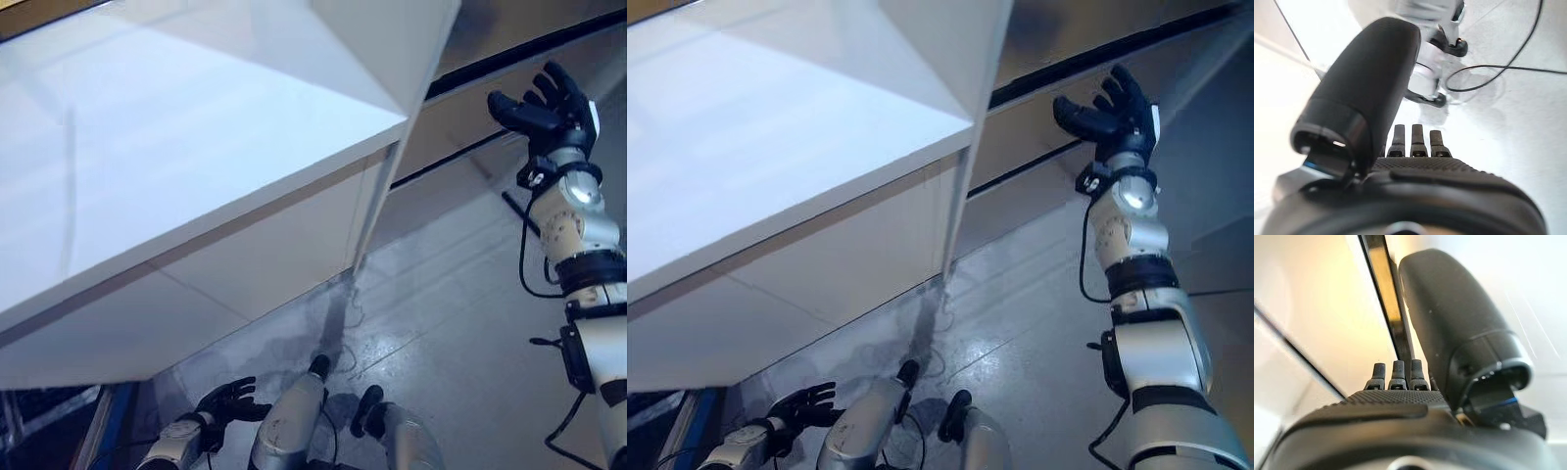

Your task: Put drinks into fridge and close the fridge

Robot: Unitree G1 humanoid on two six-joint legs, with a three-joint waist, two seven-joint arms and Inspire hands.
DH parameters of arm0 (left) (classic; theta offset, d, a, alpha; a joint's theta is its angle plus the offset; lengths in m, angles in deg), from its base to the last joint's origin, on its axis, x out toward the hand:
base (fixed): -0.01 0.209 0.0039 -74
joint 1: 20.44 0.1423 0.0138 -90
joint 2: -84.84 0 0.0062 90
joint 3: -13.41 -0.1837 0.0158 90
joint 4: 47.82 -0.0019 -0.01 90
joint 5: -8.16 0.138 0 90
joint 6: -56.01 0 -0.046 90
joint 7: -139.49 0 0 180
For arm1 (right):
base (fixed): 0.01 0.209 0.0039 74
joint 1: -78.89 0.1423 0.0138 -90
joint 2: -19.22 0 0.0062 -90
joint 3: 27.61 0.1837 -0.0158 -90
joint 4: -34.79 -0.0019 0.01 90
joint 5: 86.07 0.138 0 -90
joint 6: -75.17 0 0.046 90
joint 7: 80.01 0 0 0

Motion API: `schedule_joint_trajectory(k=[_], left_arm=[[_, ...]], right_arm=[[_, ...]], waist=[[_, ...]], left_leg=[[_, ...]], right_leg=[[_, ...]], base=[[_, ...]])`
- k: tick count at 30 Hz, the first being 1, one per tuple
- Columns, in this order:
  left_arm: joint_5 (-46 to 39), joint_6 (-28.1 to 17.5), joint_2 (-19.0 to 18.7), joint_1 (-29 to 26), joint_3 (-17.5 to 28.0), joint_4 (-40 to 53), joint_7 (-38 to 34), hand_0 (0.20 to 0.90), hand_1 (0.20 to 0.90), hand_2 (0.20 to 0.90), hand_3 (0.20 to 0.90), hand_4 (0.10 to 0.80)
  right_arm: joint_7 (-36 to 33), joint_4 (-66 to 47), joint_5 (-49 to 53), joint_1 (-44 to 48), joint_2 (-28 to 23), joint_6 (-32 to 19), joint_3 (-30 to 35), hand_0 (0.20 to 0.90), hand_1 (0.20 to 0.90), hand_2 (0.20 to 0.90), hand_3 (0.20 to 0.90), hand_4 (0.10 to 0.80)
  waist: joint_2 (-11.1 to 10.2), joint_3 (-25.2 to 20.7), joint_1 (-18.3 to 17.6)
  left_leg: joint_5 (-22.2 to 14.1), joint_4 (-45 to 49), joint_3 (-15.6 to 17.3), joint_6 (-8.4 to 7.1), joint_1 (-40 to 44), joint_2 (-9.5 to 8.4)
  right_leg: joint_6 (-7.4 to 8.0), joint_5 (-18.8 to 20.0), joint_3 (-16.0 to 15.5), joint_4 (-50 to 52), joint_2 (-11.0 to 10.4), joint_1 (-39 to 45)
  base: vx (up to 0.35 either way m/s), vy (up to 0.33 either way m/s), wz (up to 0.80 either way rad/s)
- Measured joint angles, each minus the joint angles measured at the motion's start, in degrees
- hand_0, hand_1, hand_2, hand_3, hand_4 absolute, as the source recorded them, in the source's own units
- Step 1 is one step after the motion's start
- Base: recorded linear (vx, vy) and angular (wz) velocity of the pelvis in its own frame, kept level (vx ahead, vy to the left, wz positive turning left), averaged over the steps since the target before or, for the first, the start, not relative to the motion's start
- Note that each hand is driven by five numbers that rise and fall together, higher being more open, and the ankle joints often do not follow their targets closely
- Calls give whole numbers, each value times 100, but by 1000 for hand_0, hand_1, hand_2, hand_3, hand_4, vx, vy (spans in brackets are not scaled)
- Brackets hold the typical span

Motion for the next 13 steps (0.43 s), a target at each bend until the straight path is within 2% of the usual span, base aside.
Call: schedule_joint_trajectory(k=[2, 4, 5, 9, 13], left_arm=[[7, 51, 17, 128, 7, 36, -20, 900, 900, 900, 900, 800], [4, 110, 69, 197, 135, 83, -30, 900, 900, 900, 900, 800], [3, 149, 168, 275, 290, 117, -43, 900, 900, 900, 900, 800], [4, 157, 474, 473, 507, 171, -59, 900, 900, 900, 900, 800], [14, 161, 669, 598, 689, 110, -36, 900, 900, 900, 900, 800]], right_arm=[[161, -414, -56, -758, 212, 70, 9, 900, 900, 900, 900, 800], [245, -671, -129, -1477, 473, 102, 98, 900, 900, 900, 900, 800], [321, -895, -335, -2193, 724, 112, 186, 900, 900, 900, 900, 800], [756, -893, -873, -3962, 1208, 344, 61, 900, 900, 900, 900, 800], [1142, -187, -1345, -4707, 1590, 538, 22, 900, 900, 900, 900, 800]], waist=[[-119, -220, -199], [-151, -378, -362], [-155, -565, -486], [-25, -904, -845], [42, -1149, -1076]], left_leg=[[29, -228, 118, 35, 132, 44], [91, -457, 225, 69, 303, 73], [132, -668, 313, 98, 440, 98], [215, -1231, 470, 150, 908, 128], [279, -1616, 586, 133, 1195, 192]], right_leg=[[43, 124, 118, -276, 55, 117], [77, 243, 221, -526, 93, 252], [108, 343, 311, -779, 138, 360], [172, 535, 448, -1431, 207, 804], [169, 732, 539, -1958, 265, 1139]], base=[[-8, -28, -43], [16, -24, -34], [1, -24, -38], [-20, -23, -24], [-13, -17, -17]])
